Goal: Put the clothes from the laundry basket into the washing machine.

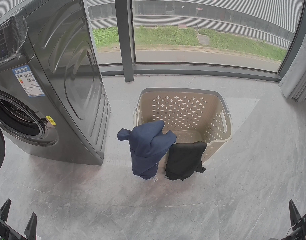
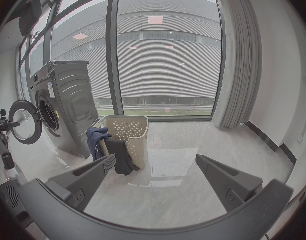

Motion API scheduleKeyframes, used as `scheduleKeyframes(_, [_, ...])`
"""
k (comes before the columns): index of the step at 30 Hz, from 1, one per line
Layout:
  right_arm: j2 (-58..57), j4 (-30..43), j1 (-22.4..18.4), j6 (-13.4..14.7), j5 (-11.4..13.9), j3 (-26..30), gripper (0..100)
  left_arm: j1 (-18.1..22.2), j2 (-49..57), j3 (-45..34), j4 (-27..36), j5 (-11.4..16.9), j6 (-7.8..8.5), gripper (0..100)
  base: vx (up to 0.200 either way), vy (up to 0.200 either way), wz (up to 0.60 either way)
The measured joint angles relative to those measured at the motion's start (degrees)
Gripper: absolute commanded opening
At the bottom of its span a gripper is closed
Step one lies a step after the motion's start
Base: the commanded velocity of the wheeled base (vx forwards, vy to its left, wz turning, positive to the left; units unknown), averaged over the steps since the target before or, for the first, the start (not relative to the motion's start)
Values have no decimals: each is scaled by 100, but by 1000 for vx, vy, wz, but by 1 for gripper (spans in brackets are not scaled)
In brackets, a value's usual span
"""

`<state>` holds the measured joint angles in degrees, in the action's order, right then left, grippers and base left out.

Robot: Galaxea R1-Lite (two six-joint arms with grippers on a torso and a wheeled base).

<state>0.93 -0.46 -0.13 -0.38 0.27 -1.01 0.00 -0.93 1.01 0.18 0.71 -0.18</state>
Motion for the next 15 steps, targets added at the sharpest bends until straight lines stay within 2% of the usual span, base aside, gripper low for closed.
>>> scheduleKeyframes(9, [568,-130,112,161,82,-946,100,0,0,0,0,5,16,100,0,0,0])
scheduleKeyframes(15, [1897,-482,349,550,207,-1172,100,0,0,0,-2,2,18,100,0,0,0])
